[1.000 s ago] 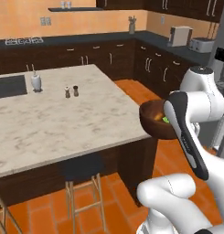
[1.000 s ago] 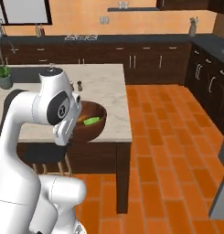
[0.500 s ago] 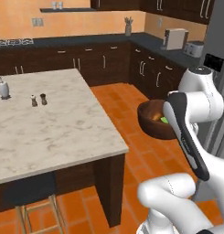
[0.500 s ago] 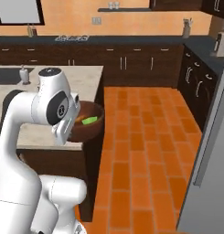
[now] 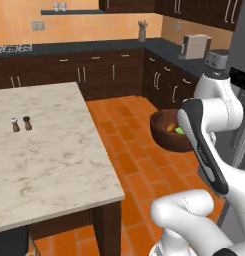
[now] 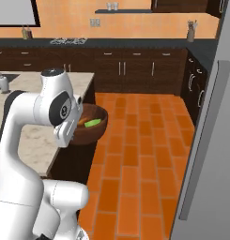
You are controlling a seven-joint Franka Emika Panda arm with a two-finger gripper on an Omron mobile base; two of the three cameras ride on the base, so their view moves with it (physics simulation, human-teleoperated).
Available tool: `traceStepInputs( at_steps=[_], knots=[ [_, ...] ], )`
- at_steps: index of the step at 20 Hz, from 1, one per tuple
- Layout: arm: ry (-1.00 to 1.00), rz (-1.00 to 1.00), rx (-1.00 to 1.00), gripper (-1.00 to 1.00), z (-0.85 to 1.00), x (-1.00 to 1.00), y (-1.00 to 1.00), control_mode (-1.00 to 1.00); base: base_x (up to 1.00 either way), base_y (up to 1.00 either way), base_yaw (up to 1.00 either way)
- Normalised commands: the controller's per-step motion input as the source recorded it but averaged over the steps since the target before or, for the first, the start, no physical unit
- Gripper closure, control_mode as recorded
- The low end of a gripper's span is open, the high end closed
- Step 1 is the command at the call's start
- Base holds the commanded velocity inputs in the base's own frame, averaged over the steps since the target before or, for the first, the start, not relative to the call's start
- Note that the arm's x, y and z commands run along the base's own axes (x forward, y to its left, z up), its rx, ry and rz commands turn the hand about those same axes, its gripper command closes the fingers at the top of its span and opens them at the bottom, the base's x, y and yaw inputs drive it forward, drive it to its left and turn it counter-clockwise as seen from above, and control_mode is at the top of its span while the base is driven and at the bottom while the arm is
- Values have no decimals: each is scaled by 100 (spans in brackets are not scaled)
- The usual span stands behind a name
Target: Pick the chicken drumstick and lemon wedge from their plates and place them in the bowl. Then put the bowl in the fridge.
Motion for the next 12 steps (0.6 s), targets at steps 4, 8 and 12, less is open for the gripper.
traceStepInputs(
  at_steps=[4, 8, 12],
  knots=[
    [0, 0, 0, 100, 0, 0, 0, 100, 50, -26, 2],
    [0, 0, 0, 100, 0, 0, 0, 100, 69, -46, 3],
    [0, 0, 0, 100, 0, 0, 0, 100, 68, -48, 0]
  ],
)
